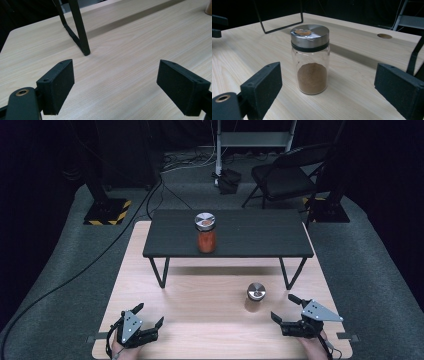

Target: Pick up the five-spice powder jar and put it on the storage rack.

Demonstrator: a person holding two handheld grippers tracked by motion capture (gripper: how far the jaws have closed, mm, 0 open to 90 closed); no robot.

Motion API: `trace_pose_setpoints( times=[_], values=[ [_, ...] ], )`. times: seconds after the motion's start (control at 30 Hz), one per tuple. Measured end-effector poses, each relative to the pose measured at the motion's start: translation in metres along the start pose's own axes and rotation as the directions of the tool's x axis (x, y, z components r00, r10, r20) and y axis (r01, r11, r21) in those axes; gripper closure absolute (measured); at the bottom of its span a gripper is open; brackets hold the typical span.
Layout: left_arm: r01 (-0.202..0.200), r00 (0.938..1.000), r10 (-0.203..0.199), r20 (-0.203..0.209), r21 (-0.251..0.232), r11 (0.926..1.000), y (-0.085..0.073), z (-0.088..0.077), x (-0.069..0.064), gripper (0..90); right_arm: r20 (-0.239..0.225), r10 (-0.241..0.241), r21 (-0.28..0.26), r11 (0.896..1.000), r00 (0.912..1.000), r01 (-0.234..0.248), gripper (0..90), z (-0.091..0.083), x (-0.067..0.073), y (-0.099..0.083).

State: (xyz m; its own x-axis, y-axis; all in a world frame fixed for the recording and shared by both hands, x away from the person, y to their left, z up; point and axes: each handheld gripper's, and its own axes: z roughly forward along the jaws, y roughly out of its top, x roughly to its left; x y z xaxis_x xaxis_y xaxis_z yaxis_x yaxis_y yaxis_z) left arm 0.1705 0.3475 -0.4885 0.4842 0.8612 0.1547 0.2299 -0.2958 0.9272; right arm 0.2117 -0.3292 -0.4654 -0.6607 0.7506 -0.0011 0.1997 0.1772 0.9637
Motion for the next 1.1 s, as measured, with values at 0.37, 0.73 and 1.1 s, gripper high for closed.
trace_pose_setpoints(
  times=[0.37,0.73,1.1],
  values=[
    [0.001,1.0,-0.001,0.001,0.002,1.0,0.0,0.0,0.0,14.2,-0.036,-0.016,0.037,0.999,0.9992,0.017,7.4,0.021,0.0,0.011],
    [0.001,1.0,-0.001,0.002,0.002,1.0,0.0,0.0,0.0,14.2,-0.058,-0.012,0.071,0.997,0.9983,0.016,7.7,0.043,0.0,0.017],
    [0.001,1.0,-0.001,0.003,0.003,1.0,0.001,0.0,0.001,14.2,-0.067,-0.001,0.101,0.995,0.9978,0.008,10.8,0.06,0.001,0.02]
  ],
)
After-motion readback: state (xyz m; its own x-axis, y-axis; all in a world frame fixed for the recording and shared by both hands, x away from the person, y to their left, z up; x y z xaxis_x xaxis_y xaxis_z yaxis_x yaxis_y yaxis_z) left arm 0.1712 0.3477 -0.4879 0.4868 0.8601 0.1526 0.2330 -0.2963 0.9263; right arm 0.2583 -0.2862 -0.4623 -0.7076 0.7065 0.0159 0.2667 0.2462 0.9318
